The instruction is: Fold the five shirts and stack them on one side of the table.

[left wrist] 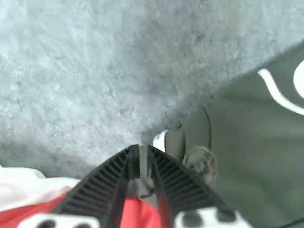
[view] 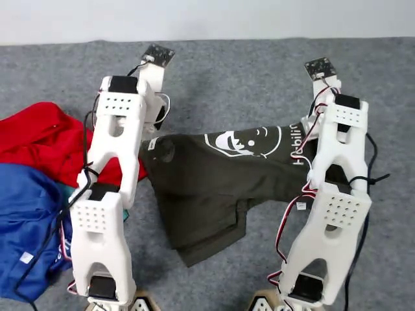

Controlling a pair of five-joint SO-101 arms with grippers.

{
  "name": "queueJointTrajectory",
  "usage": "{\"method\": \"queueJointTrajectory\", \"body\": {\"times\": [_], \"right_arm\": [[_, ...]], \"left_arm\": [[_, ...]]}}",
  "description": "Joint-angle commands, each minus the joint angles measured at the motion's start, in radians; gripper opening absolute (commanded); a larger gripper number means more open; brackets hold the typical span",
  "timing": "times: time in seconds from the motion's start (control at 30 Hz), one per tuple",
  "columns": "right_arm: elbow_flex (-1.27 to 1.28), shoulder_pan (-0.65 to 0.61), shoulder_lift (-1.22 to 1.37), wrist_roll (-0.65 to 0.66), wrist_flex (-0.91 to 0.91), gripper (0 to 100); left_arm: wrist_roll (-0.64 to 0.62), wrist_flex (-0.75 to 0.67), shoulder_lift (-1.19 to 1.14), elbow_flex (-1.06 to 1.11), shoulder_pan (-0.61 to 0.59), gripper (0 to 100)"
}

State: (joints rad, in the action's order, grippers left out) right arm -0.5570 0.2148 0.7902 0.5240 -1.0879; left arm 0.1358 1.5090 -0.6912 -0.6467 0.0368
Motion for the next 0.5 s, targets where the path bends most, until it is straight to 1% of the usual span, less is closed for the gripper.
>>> {"method": "queueJointTrajectory", "body": {"times": [0.0,0.1,0.3,0.37,0.47], "right_arm": [[-0.057,0.005,-0.036,0.014,0.059,0.9],[-0.057,0.004,-0.036,0.015,0.088,0.9],[-0.057,0.005,-0.039,0.015,0.088,1.6],[-0.058,0.004,-0.054,0.012,0.084,5.4],[-0.057,0.004,-0.087,0.009,0.077,15.5]], "left_arm": [[-0.006,0.017,-0.008,-0.070,-0.006,3],[-0.006,0.014,-0.028,-0.071,-0.005,3],[-0.008,0.032,-0.020,-0.077,-0.005,4],[-0.008,0.080,-0.025,-0.107,-0.005,6],[-0.008,0.161,-0.028,-0.150,-0.002,10]]}}
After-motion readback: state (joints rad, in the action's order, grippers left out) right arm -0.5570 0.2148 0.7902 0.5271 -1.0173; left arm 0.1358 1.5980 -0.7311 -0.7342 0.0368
